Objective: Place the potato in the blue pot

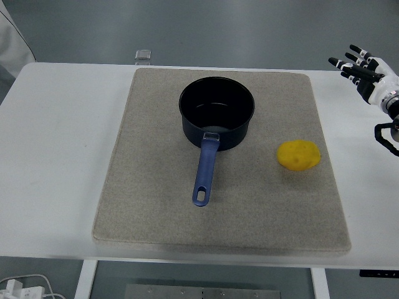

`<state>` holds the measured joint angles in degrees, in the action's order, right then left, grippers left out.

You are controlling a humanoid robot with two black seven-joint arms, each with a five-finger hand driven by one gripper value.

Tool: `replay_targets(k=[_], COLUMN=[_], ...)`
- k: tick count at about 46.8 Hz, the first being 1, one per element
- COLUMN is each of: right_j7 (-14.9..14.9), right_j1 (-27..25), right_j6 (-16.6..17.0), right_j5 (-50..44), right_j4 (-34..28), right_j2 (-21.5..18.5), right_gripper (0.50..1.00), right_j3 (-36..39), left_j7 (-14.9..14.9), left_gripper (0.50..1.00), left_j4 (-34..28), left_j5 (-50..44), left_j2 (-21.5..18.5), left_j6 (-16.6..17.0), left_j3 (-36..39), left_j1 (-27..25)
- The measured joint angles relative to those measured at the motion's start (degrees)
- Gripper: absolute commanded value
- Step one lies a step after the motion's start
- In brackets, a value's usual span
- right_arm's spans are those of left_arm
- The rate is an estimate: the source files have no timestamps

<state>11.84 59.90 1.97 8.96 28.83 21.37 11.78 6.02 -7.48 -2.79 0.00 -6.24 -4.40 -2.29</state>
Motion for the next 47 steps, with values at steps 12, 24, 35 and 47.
replay_targets(k=[12,24,35,47], right_j7=[0.01,0.01,0.02,0.01], right_j1=[0.1,0.11,0.05,0.33], right_j6=[0.17,0.2,0.05,0.13], right_j5=[0.0,0.0,-0.17,-0.27], right_j4=[-0.02,0.02,-0.01,0.07], right_j2=[0.16,0.04,-0.14,-0.13], right_gripper=[0.954,0.954,0.954,0.954], right_j3=[0.0,0.0,-0.05,-0.58], left_j7=[-6.68,-6.91,-6.91,-6.9], left_gripper=[1.0,1.0,1.0,1.0], left_j4=[0.08,0.23,0.14,0.14], left_j5=[-0.21,-0.06,-0.08,-0.06], left_j2=[0.0,0.0,0.0,0.0], left_j6=[0.01,0.0,0.0,0.0], left_j3=[-0.46,-0.3,-0.27,-0.26], left_j1=[0.84,0.87,0.94,0.9])
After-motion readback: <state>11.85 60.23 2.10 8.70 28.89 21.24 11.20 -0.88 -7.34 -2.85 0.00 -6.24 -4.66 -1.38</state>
